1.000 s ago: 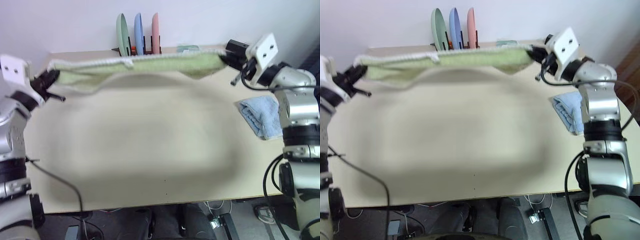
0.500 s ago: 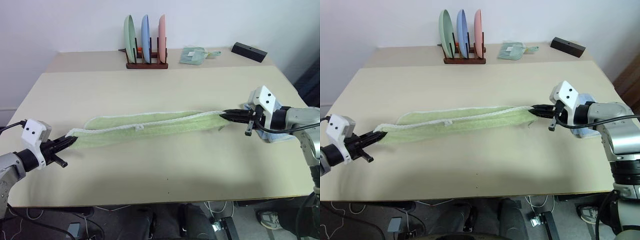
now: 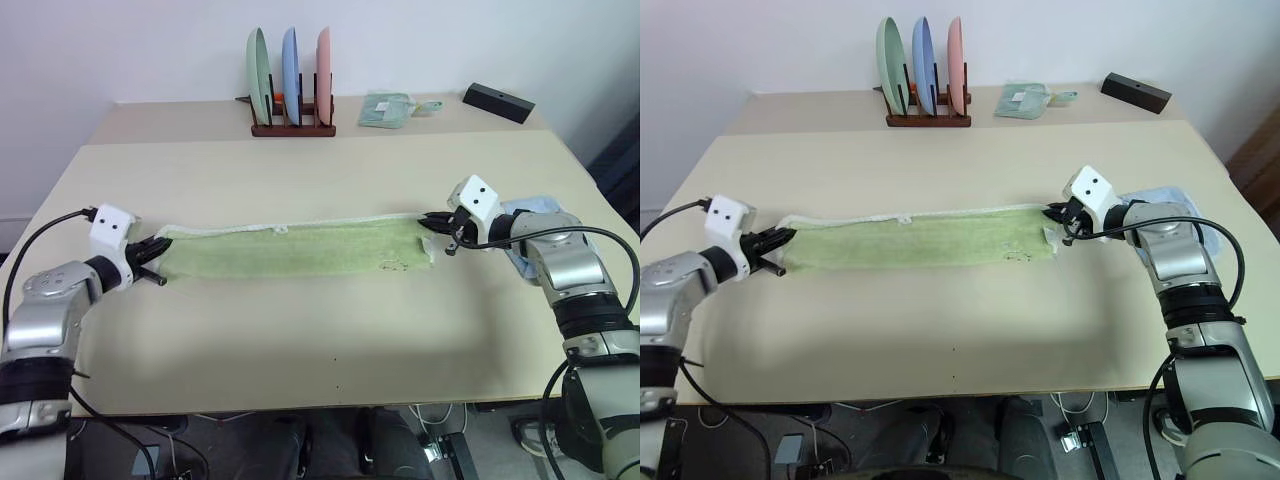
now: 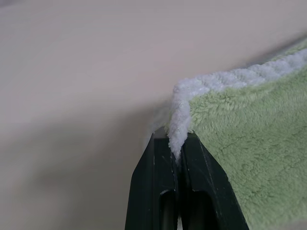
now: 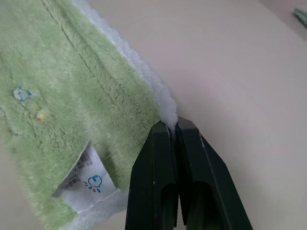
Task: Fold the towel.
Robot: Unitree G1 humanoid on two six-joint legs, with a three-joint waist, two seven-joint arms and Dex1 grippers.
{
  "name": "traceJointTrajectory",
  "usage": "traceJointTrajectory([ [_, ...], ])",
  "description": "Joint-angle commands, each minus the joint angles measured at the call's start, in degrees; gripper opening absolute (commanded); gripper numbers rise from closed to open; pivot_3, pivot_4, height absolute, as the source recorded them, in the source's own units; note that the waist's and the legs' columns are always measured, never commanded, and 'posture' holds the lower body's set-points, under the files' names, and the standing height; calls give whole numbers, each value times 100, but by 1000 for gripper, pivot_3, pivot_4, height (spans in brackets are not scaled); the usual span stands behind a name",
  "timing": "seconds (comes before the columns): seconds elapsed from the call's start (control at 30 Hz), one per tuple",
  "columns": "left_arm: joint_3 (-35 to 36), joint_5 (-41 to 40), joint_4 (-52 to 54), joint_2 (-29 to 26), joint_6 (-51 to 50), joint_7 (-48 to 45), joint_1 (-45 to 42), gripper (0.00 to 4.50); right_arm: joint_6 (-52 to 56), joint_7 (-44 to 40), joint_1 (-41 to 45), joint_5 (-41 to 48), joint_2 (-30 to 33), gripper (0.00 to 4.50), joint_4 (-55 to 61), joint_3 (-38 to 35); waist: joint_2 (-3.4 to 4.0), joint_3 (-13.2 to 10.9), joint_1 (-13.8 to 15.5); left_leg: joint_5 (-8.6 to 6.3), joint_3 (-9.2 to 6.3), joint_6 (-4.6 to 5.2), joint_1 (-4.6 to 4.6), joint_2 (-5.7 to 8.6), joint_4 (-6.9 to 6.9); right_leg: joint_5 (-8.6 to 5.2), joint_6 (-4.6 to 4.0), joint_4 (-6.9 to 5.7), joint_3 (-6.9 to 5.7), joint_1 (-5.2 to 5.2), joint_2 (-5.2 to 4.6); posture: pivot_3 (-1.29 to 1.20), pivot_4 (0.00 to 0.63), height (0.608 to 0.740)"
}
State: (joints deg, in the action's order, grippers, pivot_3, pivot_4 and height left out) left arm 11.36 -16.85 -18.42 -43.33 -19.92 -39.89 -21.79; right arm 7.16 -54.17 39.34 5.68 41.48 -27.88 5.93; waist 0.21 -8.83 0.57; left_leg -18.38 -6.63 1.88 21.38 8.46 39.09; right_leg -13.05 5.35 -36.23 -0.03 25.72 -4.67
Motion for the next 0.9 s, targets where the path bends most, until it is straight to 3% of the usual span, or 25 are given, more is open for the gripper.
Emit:
traceJointTrajectory([
  [0.03,-6,285,-492,-16,260,185,-276,0,-49,313,60,-200,16,32,-153,-148,0,0,-1,0,0,0,1,0,1,0,0,1,0,0,0,0,150,740],
  [0.17,-72,350,-801,66,353,138,-409,0,2,412,-8,-217,-57,32,-53,-181,0,0,-23,0,0,0,2,1,1,1,1,-1,0,3,0,0,150,740],
  [0.2,-50,353,-842,85,384,156,-418,280,36,435,-23,-207,-72,290,-30,-194,0,0,-29,0,0,0,2,0,1,1,1,-2,0,3,1,0,150,740],
  [0.27,-23,354,-898,109,423,178,-433,970,78,462,-41,-200,-89,968,0,-211,0,0,-34,0,0,0,2,0,1,1,1,-2,0,4,1,0,150,740],
  [0.43,370,211,-862,229,456,654,-491,3368,123,749,-353,-241,163,3339,534,-535,0,0,-21,0,0,0,3,1,2,1,1,-4,0,4,0,0,150,740],
  [0.57,710,180,-541,319,540,1120,-357,3368,471,928,-729,58,409,3339,961,-1106,-1,0,21,0,0,0,5,3,5,2,3,-3,1,5,-1,0,150,740],
  [0.67,888,55,51,450,660,1198,-144,3368,1502,401,-1241,921,591,3339,1619,-1687,-2,1,30,0,-1,0,5,2,5,2,4,-2,1,2,-1,0,150,740],
  [0.8,462,-395,1721,648,372,468,514,3445,3014,-39,-2477,2356,679,4437,3342,-2526,-2,1,21,-1,-5,2,4,1,2,2,4,3,1,-3,-2,0,150,740],
  [0.9,128,-800,2555,747,-147,104,749,3445,3889,84,-2977,3101,567,4437,4115,-2797,-1,1,18,-1,-4,2,-2,0,7,2,4,3,3,-14,-3,0,150,740],
])
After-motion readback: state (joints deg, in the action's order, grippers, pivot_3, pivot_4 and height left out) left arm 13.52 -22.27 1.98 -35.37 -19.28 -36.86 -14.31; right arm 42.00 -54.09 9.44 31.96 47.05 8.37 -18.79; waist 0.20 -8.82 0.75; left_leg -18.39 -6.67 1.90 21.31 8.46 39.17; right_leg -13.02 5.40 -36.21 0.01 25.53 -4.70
